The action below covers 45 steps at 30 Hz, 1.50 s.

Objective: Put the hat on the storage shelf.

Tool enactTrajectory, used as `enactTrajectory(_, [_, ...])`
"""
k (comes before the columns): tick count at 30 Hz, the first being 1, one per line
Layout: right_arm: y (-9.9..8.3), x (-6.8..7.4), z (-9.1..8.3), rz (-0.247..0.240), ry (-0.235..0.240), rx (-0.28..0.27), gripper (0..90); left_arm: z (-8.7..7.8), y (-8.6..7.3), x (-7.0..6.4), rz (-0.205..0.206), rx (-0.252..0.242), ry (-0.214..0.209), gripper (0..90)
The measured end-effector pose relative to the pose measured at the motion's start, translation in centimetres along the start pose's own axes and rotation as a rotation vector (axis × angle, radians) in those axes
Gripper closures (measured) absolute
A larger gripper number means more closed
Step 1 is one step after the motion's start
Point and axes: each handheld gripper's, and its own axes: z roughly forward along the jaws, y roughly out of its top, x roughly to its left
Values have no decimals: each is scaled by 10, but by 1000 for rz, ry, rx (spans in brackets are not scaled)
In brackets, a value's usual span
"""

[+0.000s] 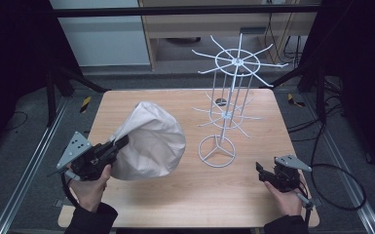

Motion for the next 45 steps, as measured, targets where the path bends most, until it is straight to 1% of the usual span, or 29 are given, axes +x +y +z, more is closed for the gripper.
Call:
enactTrajectory(5, [0, -1, -1, 0, -3, -8, 279, -5, 9, 0, -3, -39, -6, 885])
enactTrajectory(14, [-1, -1, -2, -2, -4, -18, 275, -10, 19, 1, -12, -112, -17, 885])
enactTrajectory(23, [-1, 1, -1, -15, 1, -23, 269, -7, 28, -3, -22, -165, -35, 885])
enactTrajectory(27, [-1, 1, -1, -16, 1, -23, 269, -6, 33, -3, -35, -191, -44, 885])
enactTrajectory(29, [-1, 1, -1, -16, 2, -23, 269, -6, 36, -3, -44, -206, -53, 885])
enactTrajectory(34, [-1, 1, 0, -14, 4, -20, 268, -6, 43, -7, -42, -244, -65, 885])
enactTrajectory(45, [-1, 1, 0, -17, 4, -20, 268, -6, 62, -15, -61, -327, -103, 885])
